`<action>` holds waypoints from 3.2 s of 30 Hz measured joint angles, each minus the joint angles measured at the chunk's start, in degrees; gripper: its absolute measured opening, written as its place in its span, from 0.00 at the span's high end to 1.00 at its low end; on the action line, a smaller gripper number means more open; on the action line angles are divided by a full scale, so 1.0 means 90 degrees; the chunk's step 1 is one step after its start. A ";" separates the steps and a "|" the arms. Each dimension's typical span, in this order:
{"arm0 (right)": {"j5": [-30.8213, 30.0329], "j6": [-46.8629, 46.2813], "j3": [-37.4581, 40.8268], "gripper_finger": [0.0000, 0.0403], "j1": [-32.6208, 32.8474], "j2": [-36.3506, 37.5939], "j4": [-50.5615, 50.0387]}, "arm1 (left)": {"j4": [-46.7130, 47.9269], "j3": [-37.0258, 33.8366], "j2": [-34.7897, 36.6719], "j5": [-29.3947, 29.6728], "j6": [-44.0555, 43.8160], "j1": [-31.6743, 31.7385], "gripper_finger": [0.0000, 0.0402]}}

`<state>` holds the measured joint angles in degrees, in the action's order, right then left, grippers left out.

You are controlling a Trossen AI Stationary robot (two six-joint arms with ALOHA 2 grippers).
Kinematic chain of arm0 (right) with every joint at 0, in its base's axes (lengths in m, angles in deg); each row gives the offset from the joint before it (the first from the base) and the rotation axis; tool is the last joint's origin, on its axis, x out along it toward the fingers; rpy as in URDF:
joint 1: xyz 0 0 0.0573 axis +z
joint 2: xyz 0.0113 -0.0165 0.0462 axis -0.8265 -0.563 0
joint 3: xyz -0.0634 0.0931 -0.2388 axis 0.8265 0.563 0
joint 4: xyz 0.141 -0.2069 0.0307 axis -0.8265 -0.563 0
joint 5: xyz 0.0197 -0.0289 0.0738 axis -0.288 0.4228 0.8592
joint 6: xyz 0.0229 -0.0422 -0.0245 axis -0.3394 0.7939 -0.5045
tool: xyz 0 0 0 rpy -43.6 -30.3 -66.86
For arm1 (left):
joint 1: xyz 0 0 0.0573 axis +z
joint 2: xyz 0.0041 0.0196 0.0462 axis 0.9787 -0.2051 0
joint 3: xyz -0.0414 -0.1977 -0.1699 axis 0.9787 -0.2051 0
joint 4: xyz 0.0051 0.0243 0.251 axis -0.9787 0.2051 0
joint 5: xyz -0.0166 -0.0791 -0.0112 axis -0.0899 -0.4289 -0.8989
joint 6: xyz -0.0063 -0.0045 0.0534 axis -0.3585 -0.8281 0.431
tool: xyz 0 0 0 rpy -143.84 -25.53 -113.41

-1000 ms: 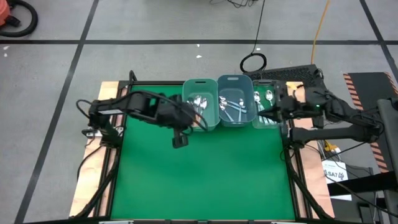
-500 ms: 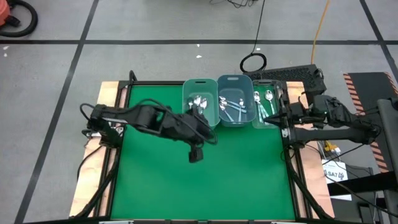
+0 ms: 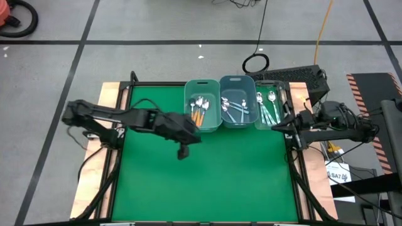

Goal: Sort silverware by color (type)
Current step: Return to Home Position

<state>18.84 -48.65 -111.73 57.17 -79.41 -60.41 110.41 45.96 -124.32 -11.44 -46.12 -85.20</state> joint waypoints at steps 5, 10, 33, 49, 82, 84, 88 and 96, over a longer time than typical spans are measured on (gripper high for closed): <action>-0.0015 0.0421 0.0070 1.00 0.0009 0.0033 -0.0028 | -0.0151 -0.1248 0.1422 0.0742 -0.0441 -0.0033 1.00; -0.0050 0.0533 0.0787 1.00 0.0009 0.0034 0.0448 | 0.1061 -0.1335 0.2249 0.1192 -0.0616 -0.0092 0.99; -0.0206 0.0177 0.3566 1.00 0.0007 0.0054 0.3606 | -0.0050 -0.3616 0.4473 0.1770 0.0440 -0.0109 0.99; -0.0398 -0.0156 0.4223 1.00 0.0004 0.0050 0.4237 | -0.0478 -0.5660 0.7487 0.1825 0.1020 -0.0109 1.00; -0.0857 0.0078 0.4301 1.00 0.0004 0.0051 0.3814 | -0.2685 -0.8223 0.9345 0.1140 0.1475 -0.0101 1.00; -0.0854 0.0079 0.4301 1.00 0.0005 0.0060 0.3795 | -0.2657 -0.8221 0.9342 0.1135 0.1482 -0.0101 1.00; -0.0850 0.0114 0.4303 1.00 0.0004 0.0079 0.3748 | -0.2644 -0.8221 0.9342 0.1106 0.1613 -0.0101 1.00; -0.0841 0.0178 0.4303 1.00 0.0004 0.0210 0.3695 | -0.2663 -0.8221 0.9342 0.1103 0.1742 -0.0101 1.00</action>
<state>11.27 -47.05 -73.00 57.21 -77.51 -27.16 86.44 -28.03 -40.24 -1.51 -30.44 -86.11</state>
